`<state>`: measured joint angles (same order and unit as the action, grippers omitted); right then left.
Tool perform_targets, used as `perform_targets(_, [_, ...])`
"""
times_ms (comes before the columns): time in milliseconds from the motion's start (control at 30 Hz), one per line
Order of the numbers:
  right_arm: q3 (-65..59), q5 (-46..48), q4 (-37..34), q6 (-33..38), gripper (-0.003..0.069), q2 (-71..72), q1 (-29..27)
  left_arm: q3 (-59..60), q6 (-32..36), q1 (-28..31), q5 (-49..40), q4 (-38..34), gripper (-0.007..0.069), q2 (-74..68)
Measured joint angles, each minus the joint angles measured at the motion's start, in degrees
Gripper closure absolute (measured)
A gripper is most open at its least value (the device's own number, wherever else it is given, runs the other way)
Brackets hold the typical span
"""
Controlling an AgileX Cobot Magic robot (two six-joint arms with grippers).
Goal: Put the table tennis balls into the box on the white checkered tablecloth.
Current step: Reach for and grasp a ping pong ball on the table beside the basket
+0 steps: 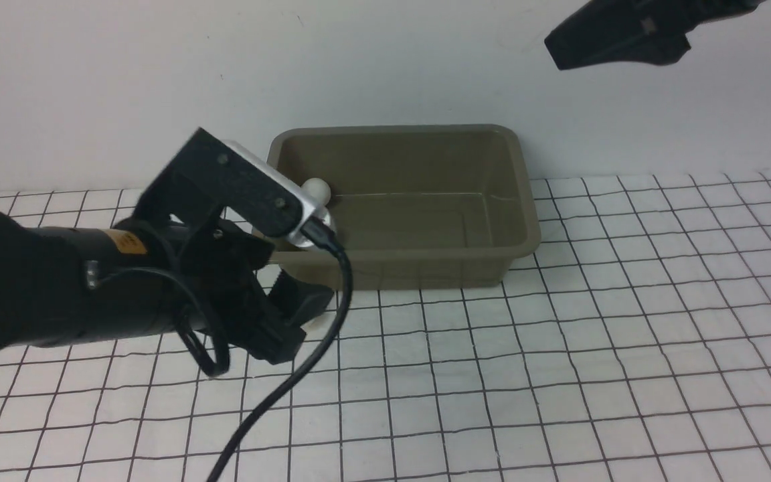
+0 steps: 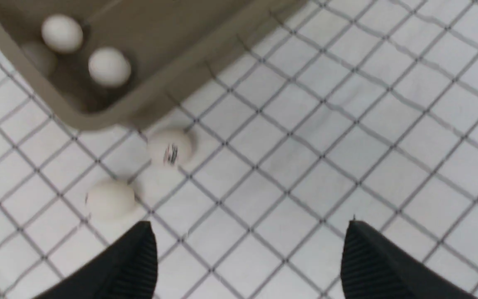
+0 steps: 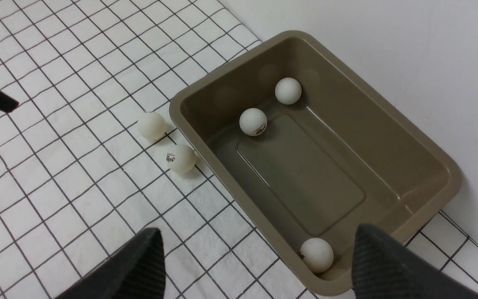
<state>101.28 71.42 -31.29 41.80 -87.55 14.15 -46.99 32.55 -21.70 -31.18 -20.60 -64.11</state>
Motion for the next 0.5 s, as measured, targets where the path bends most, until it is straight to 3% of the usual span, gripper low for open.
perform_targets(133, [0.0,-0.1,-0.1,0.0,0.0111,0.0,0.0,0.0,-16.1,0.0,-11.0,15.7,0.0094,2.9])
perform_targets(233, [0.0,-0.1,-0.1,0.0,0.0111,0.0,0.0,1.2,-27.5,0.0,-8.2,24.1,0.0094,2.3])
perform_targets(500, [0.0,-2.8,-0.8,1.1,0.0111,0.0,0.0,2.4,-36.5,0.0,6.4,26.2,0.0094,-10.4])
